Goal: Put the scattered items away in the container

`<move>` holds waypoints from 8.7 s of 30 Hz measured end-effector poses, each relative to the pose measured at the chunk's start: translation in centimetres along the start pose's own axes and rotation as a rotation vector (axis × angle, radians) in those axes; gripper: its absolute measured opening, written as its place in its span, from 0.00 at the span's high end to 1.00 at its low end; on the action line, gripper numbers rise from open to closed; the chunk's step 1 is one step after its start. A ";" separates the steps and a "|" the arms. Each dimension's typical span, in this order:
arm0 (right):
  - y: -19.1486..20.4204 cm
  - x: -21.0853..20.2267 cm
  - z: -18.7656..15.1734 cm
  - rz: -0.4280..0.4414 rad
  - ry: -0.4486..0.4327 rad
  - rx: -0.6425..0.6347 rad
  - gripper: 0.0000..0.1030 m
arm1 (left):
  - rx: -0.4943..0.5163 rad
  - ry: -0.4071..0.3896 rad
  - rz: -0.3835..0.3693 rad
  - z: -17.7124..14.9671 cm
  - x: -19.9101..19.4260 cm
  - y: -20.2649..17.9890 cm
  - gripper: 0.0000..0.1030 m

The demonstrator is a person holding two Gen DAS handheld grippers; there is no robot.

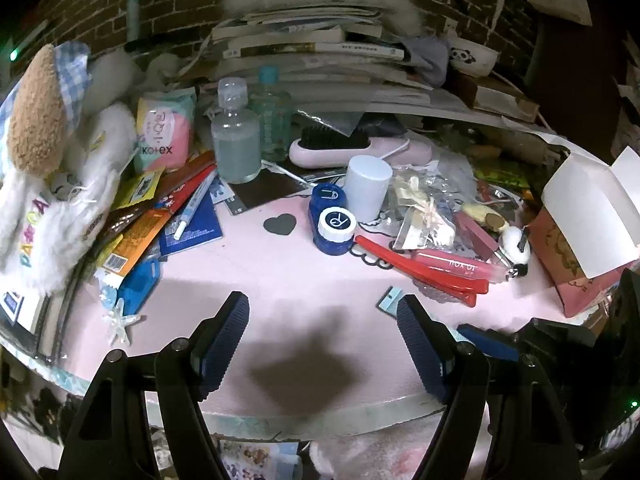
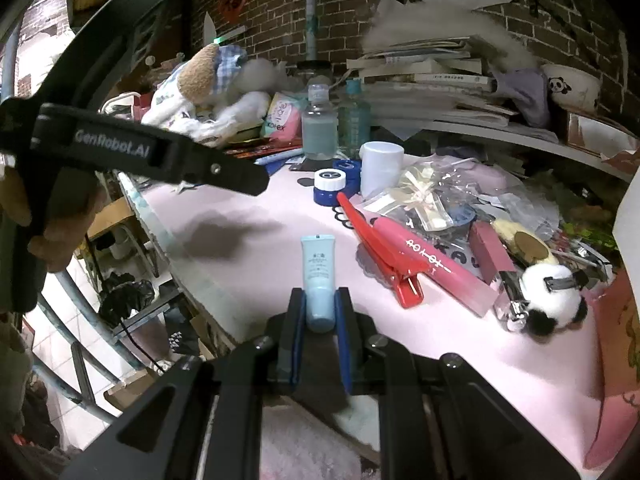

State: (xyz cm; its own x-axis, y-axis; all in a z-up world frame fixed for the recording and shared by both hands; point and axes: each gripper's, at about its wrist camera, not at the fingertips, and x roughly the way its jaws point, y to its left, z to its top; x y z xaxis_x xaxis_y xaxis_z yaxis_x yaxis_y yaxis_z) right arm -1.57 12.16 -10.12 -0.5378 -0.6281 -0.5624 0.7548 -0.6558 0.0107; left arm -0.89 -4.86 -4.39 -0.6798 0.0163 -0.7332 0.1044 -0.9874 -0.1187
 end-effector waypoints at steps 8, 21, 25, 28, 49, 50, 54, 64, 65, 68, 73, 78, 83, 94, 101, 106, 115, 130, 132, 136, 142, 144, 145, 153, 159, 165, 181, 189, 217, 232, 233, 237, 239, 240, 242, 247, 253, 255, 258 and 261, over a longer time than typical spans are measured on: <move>-0.1 0.8 0.6 0.003 -0.003 0.002 0.86 | -0.003 0.004 0.003 0.0 0.1 0.3 0.28; -0.2 0.5 1.8 -0.023 -0.031 -0.010 0.86 | -0.008 0.010 0.007 -0.1 0.3 0.4 0.28; -0.4 -1.5 3.5 -0.045 -0.092 -0.020 0.86 | -0.015 0.000 -0.003 -0.1 0.1 0.5 0.28; -0.8 -3.7 5.1 -0.079 -0.138 -0.028 0.86 | -0.018 -0.004 -0.009 0.0 0.0 0.4 0.28; -17.3 -14.9 8.0 -0.453 0.223 0.187 0.86 | 0.020 0.007 -0.069 0.4 1.0 -1.9 0.28; -17.5 -14.6 7.7 -0.450 0.251 0.189 0.86 | 0.022 0.009 -0.068 0.4 1.0 -2.0 0.28; -19.1 -12.7 6.9 -0.398 0.377 0.245 0.86 | 0.030 0.013 -0.062 0.3 1.0 -2.1 0.28; -19.8 -12.0 6.7 -0.410 0.447 0.258 0.77 | 0.029 0.007 -0.083 0.6 1.8 -2.5 0.28; -19.8 -12.1 6.7 -0.410 0.439 0.259 0.73 | 0.020 0.003 -0.092 0.6 2.1 -2.4 0.28; -19.3 -12.8 7.2 -0.409 0.382 0.261 0.59 | -0.014 -0.003 -0.102 0.9 2.9 -1.7 0.28; -16.4 -14.7 8.9 -0.362 0.177 0.239 0.37 | -0.030 -0.020 -0.055 1.4 4.3 -0.9 0.29; -10.5 -15.0 10.1 -0.252 -0.018 0.144 0.33 | -0.030 -0.004 -0.022 2.2 6.1 -0.4 0.30; -4.4 -12.6 9.3 -0.106 -0.094 0.072 0.27 | -0.046 0.007 -0.012 3.4 7.5 -0.2 0.40; 0.7 -5.8 3.9 0.040 0.028 0.131 0.27 | -0.054 0.029 0.030 5.1 8.9 -0.5 0.53; -1.3 -4.9 3.2 -0.007 0.041 0.174 0.27 | 0.046 0.017 0.098 4.5 9.0 -1.7 0.71; -1.9 -4.3 2.7 -0.028 0.044 0.196 0.27 | 0.050 0.022 0.090 4.3 8.7 -1.7 0.72; -2.2 -3.4 1.8 -0.049 0.039 0.216 0.27 | 0.095 -0.013 0.090 4.7 6.2 -3.1 0.73; -3.6 -2.4 0.2 -0.098 0.050 0.251 0.27 | 0.237 -0.160 -0.198 7.5 -2.9 -10.6 0.73; -3.8 -2.4 -0.2 -0.098 0.050 0.256 0.27 | 0.308 -0.156 -0.281 8.2 -3.7 -13.6 0.73; -4.1 -2.7 -0.6 -0.104 0.042 0.260 0.27 | 0.466 -0.115 -0.427 9.4 -4.6 -19.6 0.73; -4.5 -3.6 -1.4 -0.109 0.030 0.278 0.27 | 0.579 0.058 -0.615 10.6 -2.1 -26.2 0.73; -4.6 -3.8 -1.6 -0.112 0.028 0.276 0.27 | 0.595 0.142 -0.642 10.5 -0.8 -28.0 0.73; -4.6 -3.9 -1.6 -0.109 0.028 0.275 0.27 | 0.610 0.182 -0.647 10.4 -0.2 -28.8 0.73; -5.0 -4.3 -1.6 -0.095 0.023 0.283 0.27 | 0.719 0.396 -0.588 8.5 3.5 -32.1 0.73; -5.1 -4.4 -1.5 -0.091 0.016 0.288 0.27 | 0.694 0.424 -0.605 8.7 3.9 -31.7 0.73; -5.1 -4.4 -1.4 -0.093 0.016 0.286 0.27 | 0.670 0.421 -0.606 8.9 3.9 -31.6 0.60; -4.1 -3.8 -1.0 -0.099 -0.001 0.225 0.27 | 0.509 0.023 -0.444 10.4 -3.8 -22.2 0.16; -3.3 -2.7 -0.5 -0.072 -0.027 0.170 0.35 | 0.253 -0.153 -0.025 8.1 -3.6 -11.7 0.15; -2.2 0.8 1.3 -0.079 -0.020 0.115 0.85 | -0.019 -0.050 0.087 2.0 1.4 -0.4 0.15; -1.6 -4.2 3.7 -0.068 -0.124 0.077 0.87 | -0.038 -0.048 0.082 1.7 1.1 0.0 0.15; -1.5 -4.5 4.0 -0.068 -0.132 0.074 0.87 | -0.038 -0.050 0.083 1.7 1.0 0.0 0.15; -1.8 -5.4 4.9 -0.086 -0.136 0.062 0.87 | -0.041 -0.046 0.080 1.7 1.1 0.1 0.15; -2.0 -5.8 5.0 -0.085 -0.139 0.064 0.87 | -0.044 -0.044 0.075 1.7 1.2 0.1 0.15; -2.2 -6.3 5.2 -0.086 -0.145 0.064 0.87 | -0.044 -0.043 0.073 1.7 1.2 0.0 0.15; -2.6 -7.5 5.8 -0.090 -0.167 0.072 0.87 | -0.041 -0.044 0.069 1.8 1.2 -0.2 0.15; -4.6 -12.4 7.6 -0.159 -0.230 0.078 0.87 | -0.028 -0.050 0.053 2.1 1.2 -0.9 0.15; -8.3 -19.0 8.2 -0.342 -0.223 0.084 0.87 | -0.008 -0.052 0.035 2.5 1.4 -1.9 0.15; -9.5 -20.5 8.2 -0.412 -0.185 0.081 0.87 | -0.004 -0.049 0.026 2.7 1.7 -2.2 0.15; -11.2 -21.4 7.9 -0.468 -0.103 0.090 0.87 | 0.004 -0.046 0.019 2.8 1.9 -2.8 0.15; -12.6 -21.0 7.5 -0.476 -0.018 0.103 0.87 | 0.013 -0.043 0.013 2.8 2.0 -3.3 0.15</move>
State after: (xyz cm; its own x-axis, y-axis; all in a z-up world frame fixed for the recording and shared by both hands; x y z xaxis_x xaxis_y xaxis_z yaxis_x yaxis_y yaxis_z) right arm -2.57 30.45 7.81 -0.8213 -0.2545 -0.5106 0.3828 -0.9095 -0.1623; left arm -4.60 -2.03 -3.58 -0.7094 -0.0030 -0.7048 0.1040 -0.9895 -0.1004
